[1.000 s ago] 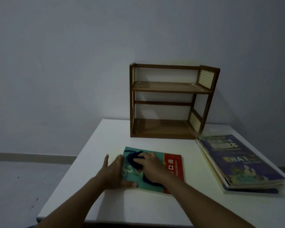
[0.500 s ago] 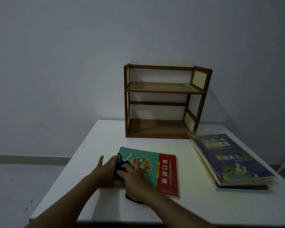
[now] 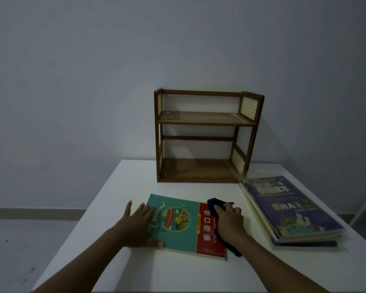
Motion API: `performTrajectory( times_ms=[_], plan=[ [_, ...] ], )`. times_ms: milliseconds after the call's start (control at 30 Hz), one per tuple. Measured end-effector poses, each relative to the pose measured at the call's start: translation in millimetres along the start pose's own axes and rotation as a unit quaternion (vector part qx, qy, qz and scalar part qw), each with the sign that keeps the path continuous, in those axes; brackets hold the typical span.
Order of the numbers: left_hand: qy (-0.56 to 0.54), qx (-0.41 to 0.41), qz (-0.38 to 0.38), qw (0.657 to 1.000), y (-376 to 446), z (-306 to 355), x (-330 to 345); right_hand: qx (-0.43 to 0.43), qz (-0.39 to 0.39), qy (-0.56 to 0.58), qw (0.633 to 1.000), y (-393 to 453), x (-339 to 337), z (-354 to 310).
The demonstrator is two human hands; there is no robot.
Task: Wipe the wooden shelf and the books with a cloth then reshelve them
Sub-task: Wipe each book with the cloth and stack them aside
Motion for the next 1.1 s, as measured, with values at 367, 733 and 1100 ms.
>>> performTrajectory(
  times_ms=[367,733,1100],
  plan=[
    [0.143,0.205,0.180,0.951,-9.3,65.7,-18.4,0.056,0.008,-0.141,0.988,0.7,-23.8,37.3],
    [-0.229,-0.120,0.425,0.868,-18.2,-12.9,-161.8,-0.039,-0.055,0.500,0.863,23.6,-58.5,-20.4],
    [-0.455,-0.229,0.066,0.858,18.8,-13.6,-21.8,-0.001,-0.026,0.331,0.943,36.7,-44.3,-43.5]
  ],
)
Point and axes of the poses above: each hand's wrist, its own y-axis towards the middle knuckle, its own x-axis out of the palm, z = x × y, the point moved 9 cm from there along y, towards the middle knuckle, and after that the axes turned 13 degrees about y, right-handed, at the moved point
